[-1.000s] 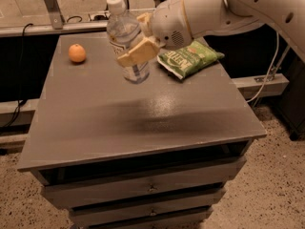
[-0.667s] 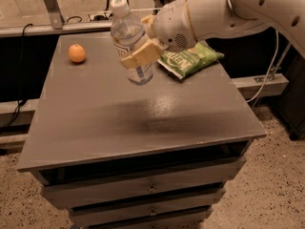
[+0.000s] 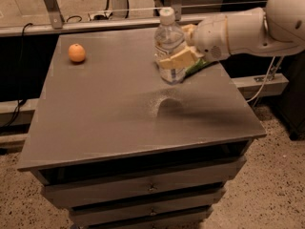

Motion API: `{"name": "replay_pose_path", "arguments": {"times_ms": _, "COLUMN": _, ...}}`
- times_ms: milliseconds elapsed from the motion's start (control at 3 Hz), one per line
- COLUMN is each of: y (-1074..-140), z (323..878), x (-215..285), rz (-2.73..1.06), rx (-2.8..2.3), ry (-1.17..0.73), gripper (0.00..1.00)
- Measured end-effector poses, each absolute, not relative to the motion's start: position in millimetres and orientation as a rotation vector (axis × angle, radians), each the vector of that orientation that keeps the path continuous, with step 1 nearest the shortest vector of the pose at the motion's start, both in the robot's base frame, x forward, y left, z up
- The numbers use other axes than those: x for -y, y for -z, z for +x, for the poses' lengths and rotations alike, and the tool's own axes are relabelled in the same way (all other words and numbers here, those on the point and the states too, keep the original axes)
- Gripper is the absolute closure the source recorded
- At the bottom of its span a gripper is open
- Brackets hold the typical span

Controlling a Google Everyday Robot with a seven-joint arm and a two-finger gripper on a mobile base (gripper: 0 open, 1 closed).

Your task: Move blue plastic bottle near green jalapeno chip bag

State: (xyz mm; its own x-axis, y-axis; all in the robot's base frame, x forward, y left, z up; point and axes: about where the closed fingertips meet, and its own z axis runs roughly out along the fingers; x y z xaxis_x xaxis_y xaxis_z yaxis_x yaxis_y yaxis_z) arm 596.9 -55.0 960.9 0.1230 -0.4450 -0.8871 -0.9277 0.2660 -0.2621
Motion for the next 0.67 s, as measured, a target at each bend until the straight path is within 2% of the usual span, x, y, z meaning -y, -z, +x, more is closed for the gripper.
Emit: {"name": "replay_pose_path", "arguments": {"times_ms": 667, "y": -929, "z": 637, "x": 131, "rz": -1.189, "rx": -1.534, "ry": -0.497, "gripper": 1.0}}
